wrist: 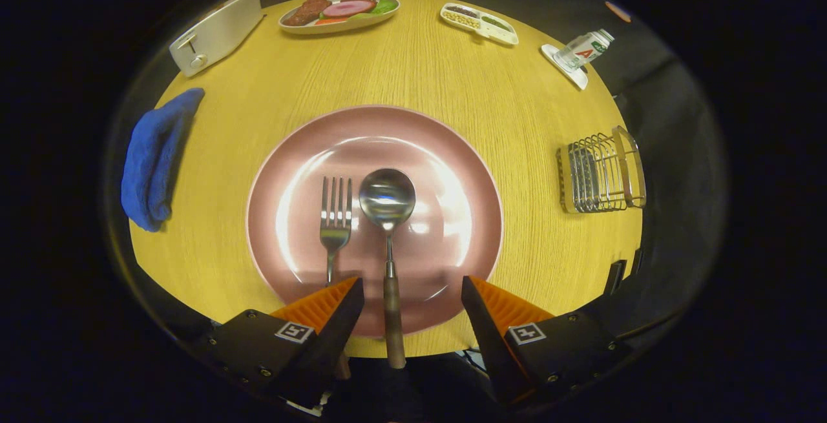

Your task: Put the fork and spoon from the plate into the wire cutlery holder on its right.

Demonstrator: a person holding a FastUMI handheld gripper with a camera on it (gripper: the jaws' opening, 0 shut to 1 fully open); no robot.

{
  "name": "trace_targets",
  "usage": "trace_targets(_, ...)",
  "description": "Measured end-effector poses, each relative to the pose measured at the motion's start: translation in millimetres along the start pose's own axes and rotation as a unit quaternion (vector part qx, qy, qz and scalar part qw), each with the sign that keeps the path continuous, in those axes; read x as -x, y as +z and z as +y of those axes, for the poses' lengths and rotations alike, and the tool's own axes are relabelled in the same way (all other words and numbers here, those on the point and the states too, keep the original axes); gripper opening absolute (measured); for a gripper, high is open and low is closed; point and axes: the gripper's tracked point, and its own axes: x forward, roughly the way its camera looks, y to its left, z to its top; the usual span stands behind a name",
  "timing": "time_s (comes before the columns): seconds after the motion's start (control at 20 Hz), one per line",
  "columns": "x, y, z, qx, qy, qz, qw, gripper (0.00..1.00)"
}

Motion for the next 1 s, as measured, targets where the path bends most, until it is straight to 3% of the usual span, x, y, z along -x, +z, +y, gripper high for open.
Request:
trace_targets(0.05, -4, -3, 1, 0.005, 0.0, 0.007, 1.0, 0.94)
trace_targets(0.25, -9, -9, 6, 0.026, 0.004, 0.025, 0.999, 0.73)
trace_targets(0.35, -11, -10, 10, 0.03, 0.007, 0.025, 0.999, 0.49)
trace_targets(0.45, -10, -6, 15, 0.044, 0.012, 0.027, 0.999, 0.35)
trace_targets(0.55, -11, -10, 12, 0.055, 0.006, 0.04, 0.998, 0.11)
trace_targets(0.6, -12, -9, 13, 0.058, 0.006, 0.038, 0.998, 0.11)
trace_targets(0.65, -12, -8, 14, 0.057, 0.011, 0.038, 0.998, 0.04)
trace_targets(1.0, -1, -4, 2, 0.043, -0.003, 0.029, 0.999, 0.04)
